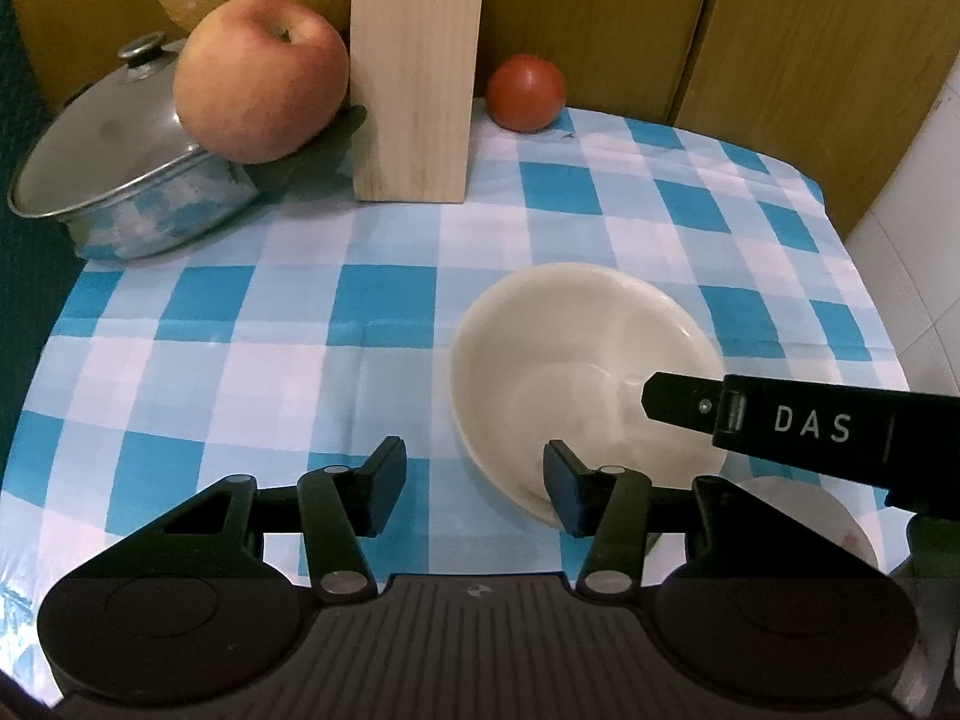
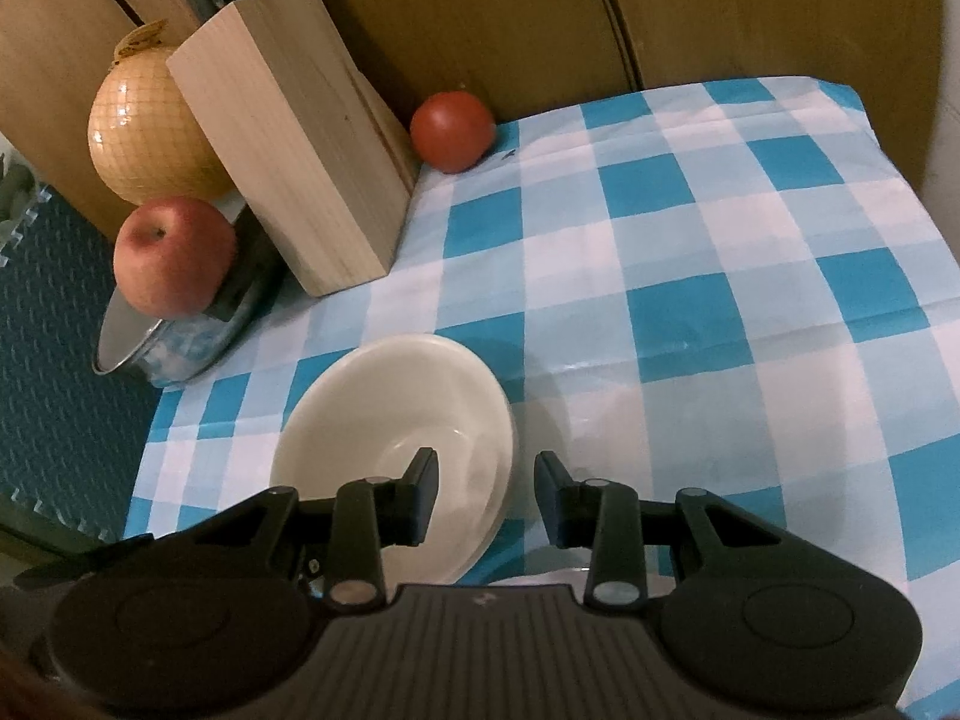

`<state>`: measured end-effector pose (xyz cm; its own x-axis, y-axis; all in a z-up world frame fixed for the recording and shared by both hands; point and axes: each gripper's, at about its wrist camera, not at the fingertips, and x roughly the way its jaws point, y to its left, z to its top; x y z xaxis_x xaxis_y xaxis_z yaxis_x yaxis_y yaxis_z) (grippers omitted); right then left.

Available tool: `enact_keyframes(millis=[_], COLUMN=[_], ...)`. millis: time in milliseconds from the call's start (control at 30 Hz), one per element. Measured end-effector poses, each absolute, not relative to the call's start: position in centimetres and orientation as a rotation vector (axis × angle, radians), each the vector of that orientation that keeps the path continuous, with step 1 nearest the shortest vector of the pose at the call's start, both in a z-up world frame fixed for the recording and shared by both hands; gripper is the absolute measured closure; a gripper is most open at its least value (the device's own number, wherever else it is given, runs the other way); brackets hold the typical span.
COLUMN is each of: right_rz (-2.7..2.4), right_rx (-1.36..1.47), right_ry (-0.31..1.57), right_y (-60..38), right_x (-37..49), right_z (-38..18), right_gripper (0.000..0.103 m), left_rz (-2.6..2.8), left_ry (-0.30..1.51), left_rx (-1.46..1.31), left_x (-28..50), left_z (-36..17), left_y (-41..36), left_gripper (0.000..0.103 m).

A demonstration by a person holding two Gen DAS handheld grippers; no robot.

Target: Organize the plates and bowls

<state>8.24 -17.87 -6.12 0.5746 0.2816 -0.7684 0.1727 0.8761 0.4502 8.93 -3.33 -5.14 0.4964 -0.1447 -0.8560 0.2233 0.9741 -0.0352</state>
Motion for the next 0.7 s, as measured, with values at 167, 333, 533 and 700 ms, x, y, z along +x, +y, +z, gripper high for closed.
enact_keyframes(millis=[167,333,533,700], right_rz=[0.077,0.086,0.098,0.103], right_rx=[0.506,0.5,0.484,0.498], right_ry=[0.982,1.008,1.028,1.031], right_y=[-17.6,-17.3,-17.0,-17.0], right_x=[8.6,8.9,9.2,9.2], right_z=[-6.4,-6.9,-7.2,-7.5], right_gripper=[0.07,0.071,0.085,0.087], left_rz=[-0.226,-0.227,-0.235,-0.235], left_ry=[1.04,1.042,1.044,1.047], left_rx=[0.088,0.096,0.115,0.122], left_x=[9.3,9.6,9.8,9.9], left_z=[-5.5,-5.8,-6.1,-6.2], left_y=[-3.5,-3.6,-3.9,-4.0], left_gripper=[0.049,0.056,0.068,0.07])
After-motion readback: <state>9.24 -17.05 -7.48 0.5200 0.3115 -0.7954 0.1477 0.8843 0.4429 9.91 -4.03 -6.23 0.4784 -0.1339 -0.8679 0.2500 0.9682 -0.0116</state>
